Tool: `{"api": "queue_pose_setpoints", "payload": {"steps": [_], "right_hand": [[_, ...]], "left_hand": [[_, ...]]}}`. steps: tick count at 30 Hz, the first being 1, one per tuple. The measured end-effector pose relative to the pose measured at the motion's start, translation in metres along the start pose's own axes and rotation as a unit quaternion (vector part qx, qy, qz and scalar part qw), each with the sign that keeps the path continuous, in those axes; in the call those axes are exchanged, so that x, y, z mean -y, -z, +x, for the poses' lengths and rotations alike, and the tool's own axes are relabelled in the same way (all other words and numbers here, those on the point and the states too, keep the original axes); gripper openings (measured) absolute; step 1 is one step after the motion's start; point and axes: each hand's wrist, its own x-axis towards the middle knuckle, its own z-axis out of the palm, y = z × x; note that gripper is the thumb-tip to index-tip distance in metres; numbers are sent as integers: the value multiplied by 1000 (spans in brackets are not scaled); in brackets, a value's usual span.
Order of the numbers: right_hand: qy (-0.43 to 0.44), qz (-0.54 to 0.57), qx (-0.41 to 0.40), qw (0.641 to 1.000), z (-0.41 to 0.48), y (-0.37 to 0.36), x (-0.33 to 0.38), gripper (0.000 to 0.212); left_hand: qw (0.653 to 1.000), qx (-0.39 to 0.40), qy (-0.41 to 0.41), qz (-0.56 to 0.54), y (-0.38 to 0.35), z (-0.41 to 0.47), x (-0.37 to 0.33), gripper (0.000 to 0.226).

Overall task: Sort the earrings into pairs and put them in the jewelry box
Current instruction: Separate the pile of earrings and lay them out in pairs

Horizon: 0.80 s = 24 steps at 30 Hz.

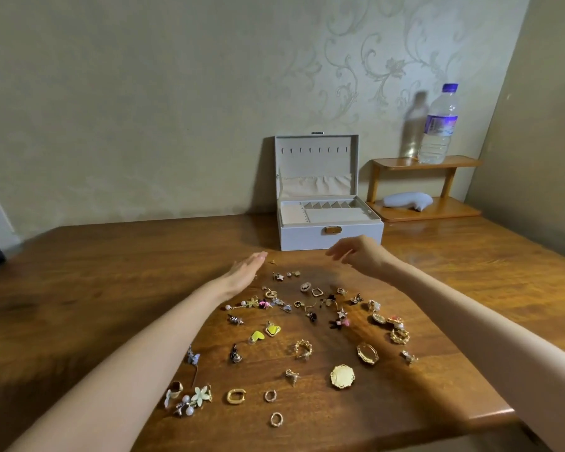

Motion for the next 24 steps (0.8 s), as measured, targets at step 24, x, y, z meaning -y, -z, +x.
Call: {"api": "queue_pose_setpoints", "payload": {"steps": [24], "right_hand": [[-279,-130,70,949,-43,36,-39,13]], "left_hand": [[992,5,32,121,79,-64,18,76]]}}
